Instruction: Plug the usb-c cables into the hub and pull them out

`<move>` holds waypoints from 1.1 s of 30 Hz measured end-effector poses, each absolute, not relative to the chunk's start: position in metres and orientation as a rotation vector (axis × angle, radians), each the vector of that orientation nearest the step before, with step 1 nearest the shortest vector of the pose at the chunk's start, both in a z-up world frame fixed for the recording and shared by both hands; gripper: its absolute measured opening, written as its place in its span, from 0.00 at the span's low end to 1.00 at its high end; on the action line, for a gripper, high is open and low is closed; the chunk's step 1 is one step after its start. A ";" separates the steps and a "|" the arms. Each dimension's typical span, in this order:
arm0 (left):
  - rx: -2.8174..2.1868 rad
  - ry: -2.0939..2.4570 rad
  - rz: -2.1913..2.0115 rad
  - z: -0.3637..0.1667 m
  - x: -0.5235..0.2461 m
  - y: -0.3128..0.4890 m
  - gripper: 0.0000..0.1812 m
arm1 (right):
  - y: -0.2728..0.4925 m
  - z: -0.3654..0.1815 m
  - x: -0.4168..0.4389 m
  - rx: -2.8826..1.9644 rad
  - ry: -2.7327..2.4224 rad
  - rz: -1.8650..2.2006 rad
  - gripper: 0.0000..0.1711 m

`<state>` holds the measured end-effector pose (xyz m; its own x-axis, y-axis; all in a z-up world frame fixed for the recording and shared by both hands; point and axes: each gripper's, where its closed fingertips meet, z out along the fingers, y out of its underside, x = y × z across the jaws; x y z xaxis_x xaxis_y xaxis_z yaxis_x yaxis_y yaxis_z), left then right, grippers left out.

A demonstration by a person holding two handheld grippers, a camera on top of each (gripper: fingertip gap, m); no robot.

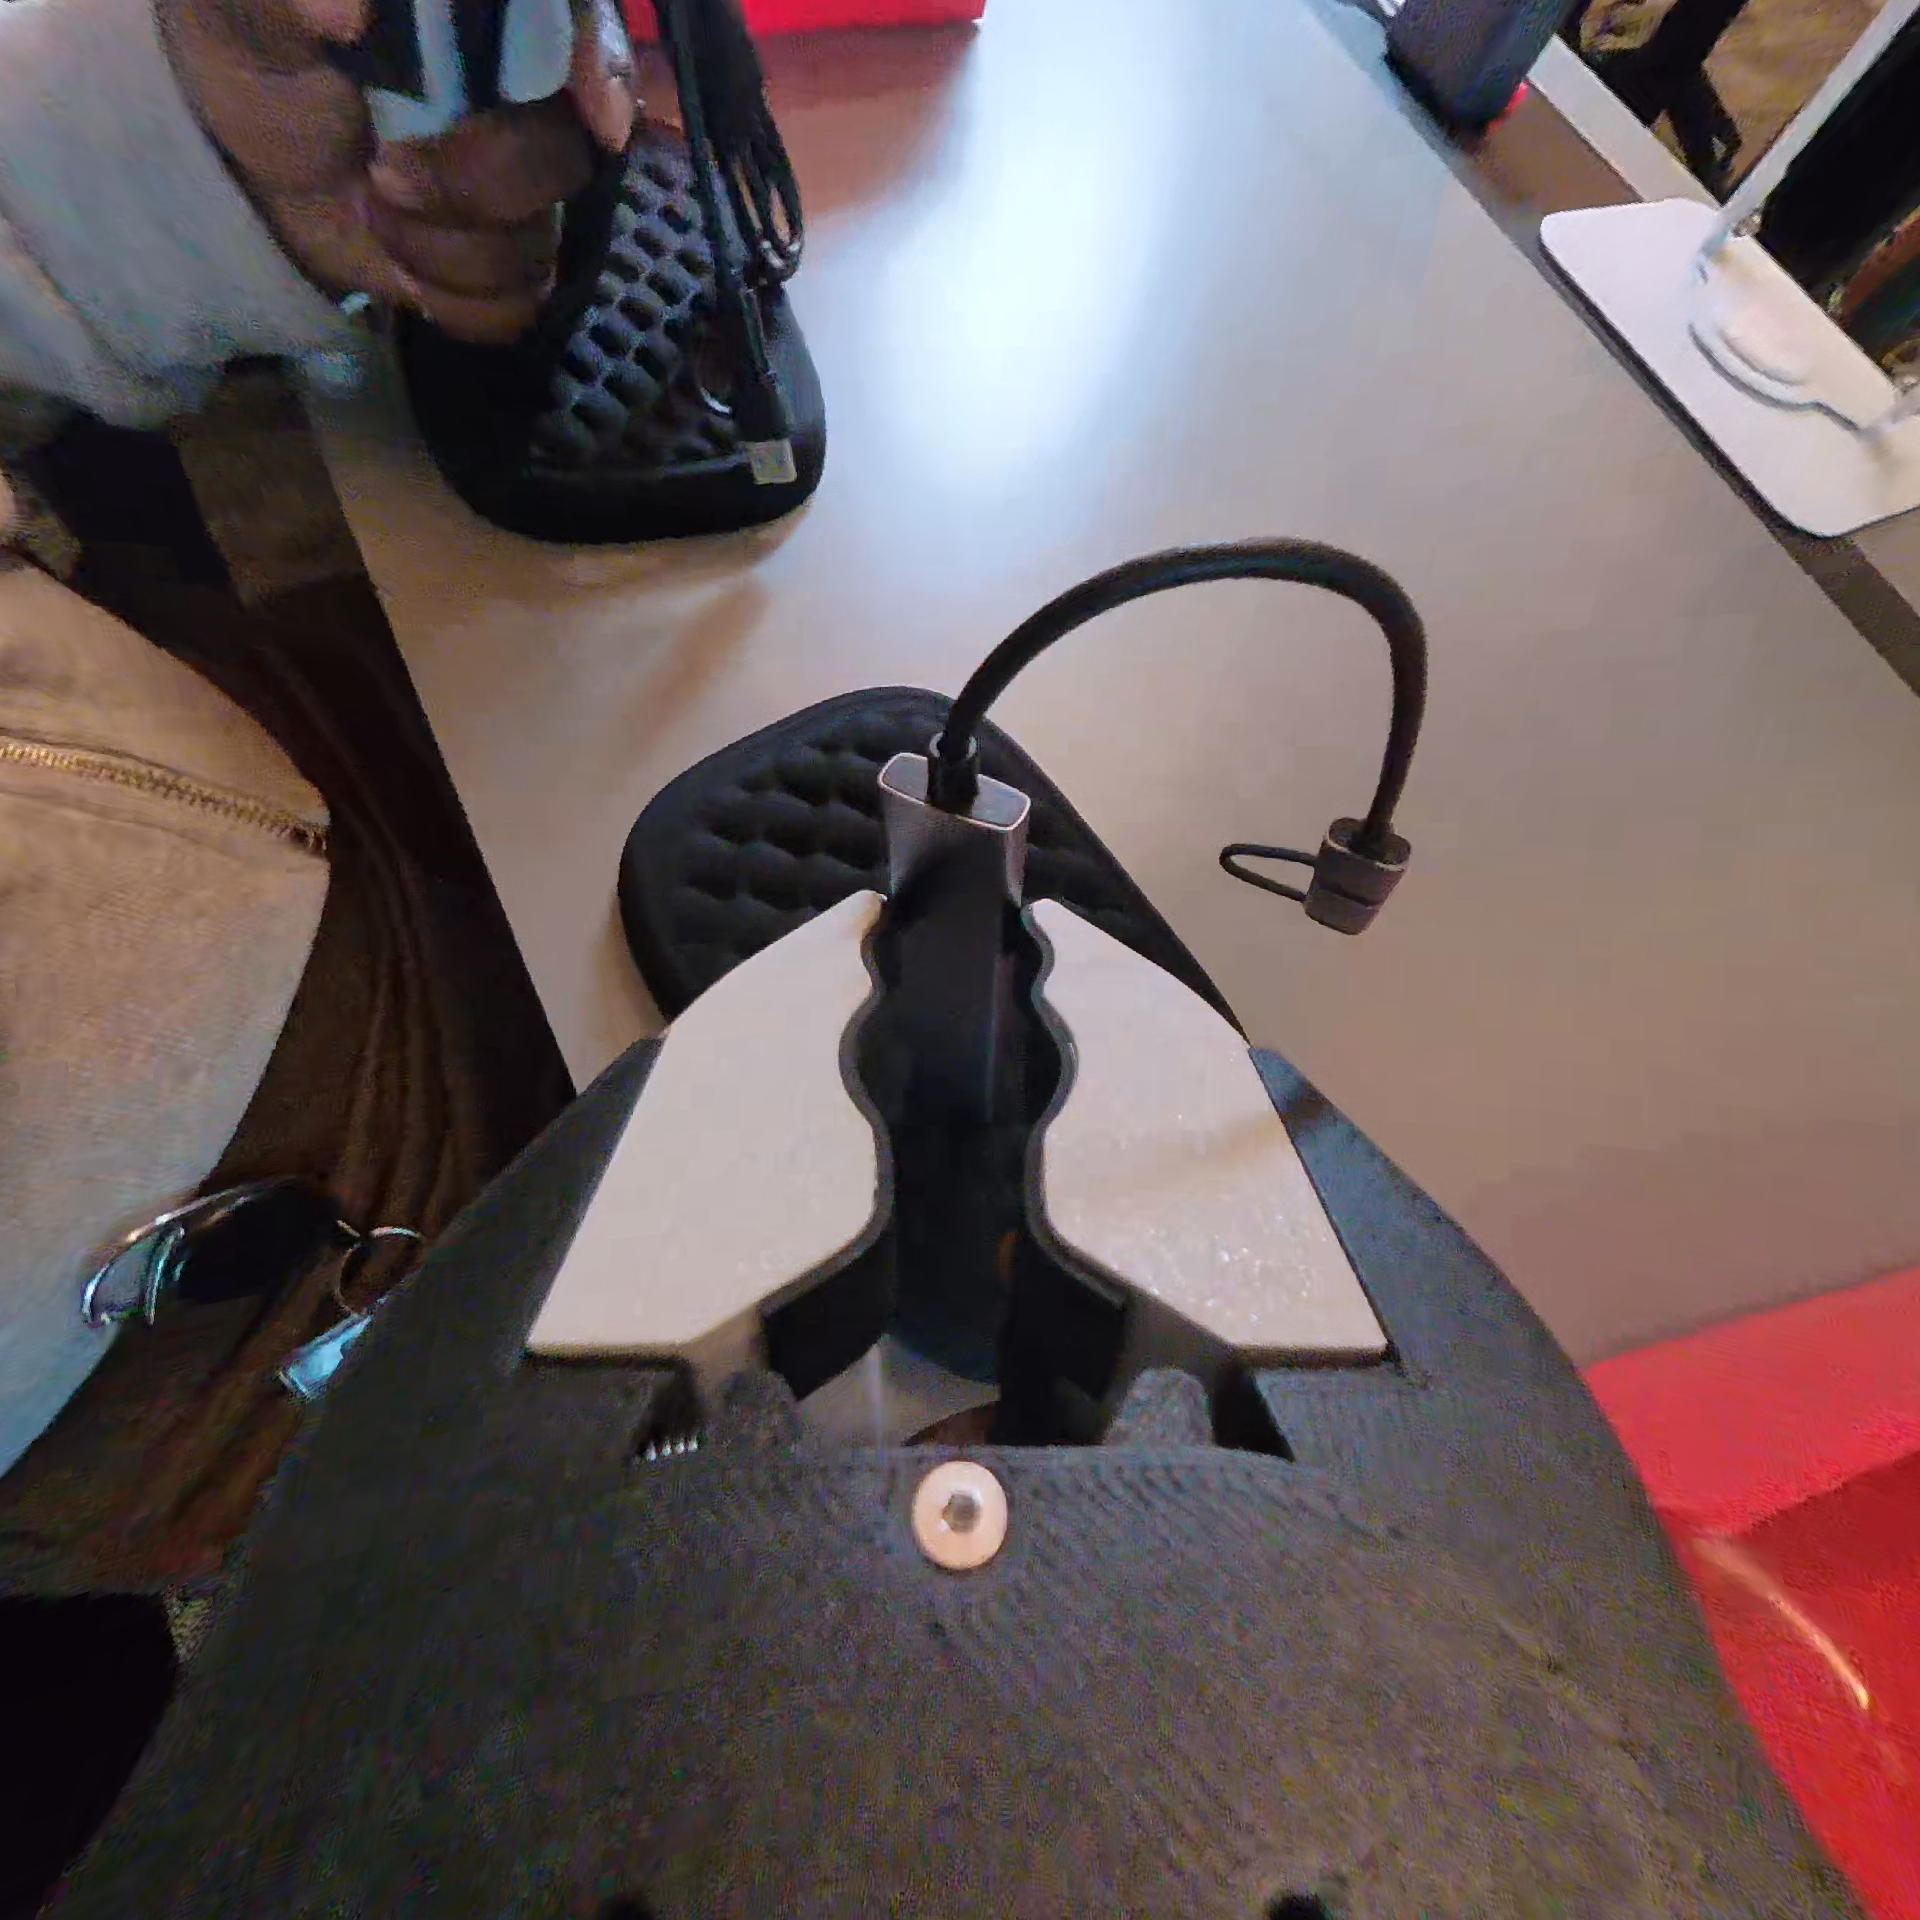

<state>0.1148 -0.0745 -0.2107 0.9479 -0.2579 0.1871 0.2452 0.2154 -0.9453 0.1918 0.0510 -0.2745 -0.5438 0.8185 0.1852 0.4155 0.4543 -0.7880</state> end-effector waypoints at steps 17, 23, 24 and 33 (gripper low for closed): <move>-1.302 0.043 -0.296 -0.209 0.123 -0.065 0.08 | 0.083 -0.271 0.186 -1.553 -1.498 1.014 0.13; -1.250 0.020 -0.309 -0.205 0.119 -0.072 0.08 | 0.061 -0.281 0.161 -1.400 -1.819 0.763 0.13; -1.231 0.014 -0.314 -0.203 0.117 -0.074 0.08 | 0.059 -0.284 0.156 -1.387 -1.872 0.733 0.13; -1.184 -0.015 -0.339 -0.200 0.111 -0.081 0.08 | 0.037 -0.338 0.142 -1.787 -2.608 0.774 0.13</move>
<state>0.1114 -0.0809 -0.2003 0.9493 -0.2519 0.1883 0.2676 0.3324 -0.9044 0.1417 0.0365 -0.3381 -0.3928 0.8501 -0.3507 0.9039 0.2865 -0.3177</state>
